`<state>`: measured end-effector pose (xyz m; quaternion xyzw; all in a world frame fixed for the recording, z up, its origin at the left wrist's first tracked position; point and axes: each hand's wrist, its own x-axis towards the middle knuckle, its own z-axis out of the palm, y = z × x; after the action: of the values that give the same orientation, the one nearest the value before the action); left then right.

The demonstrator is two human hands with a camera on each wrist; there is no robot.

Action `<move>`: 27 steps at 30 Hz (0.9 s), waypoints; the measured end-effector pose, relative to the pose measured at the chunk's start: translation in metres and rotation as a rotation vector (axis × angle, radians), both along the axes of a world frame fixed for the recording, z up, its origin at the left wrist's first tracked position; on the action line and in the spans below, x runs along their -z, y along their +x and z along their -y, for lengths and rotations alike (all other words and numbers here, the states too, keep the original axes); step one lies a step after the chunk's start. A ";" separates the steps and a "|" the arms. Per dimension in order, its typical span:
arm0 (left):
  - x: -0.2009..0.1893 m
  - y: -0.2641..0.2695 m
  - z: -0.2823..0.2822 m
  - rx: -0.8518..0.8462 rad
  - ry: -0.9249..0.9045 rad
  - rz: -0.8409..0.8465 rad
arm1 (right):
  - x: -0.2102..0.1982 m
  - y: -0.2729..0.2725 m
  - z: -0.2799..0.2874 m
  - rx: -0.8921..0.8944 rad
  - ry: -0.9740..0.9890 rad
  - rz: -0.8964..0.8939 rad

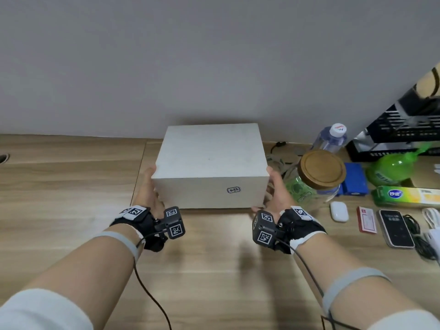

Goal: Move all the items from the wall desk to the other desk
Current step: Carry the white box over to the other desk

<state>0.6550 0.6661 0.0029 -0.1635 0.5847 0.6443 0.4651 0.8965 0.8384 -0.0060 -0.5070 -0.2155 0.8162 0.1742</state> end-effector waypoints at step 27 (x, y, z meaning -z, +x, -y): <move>-0.023 0.012 0.095 0.165 -0.023 -0.342 | 0.007 -0.030 0.082 -0.054 0.255 0.346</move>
<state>0.6675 0.5711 0.0259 -0.0086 0.6740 0.6155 0.4084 0.8670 0.7563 -0.0131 -0.6075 -0.3572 0.6874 0.1755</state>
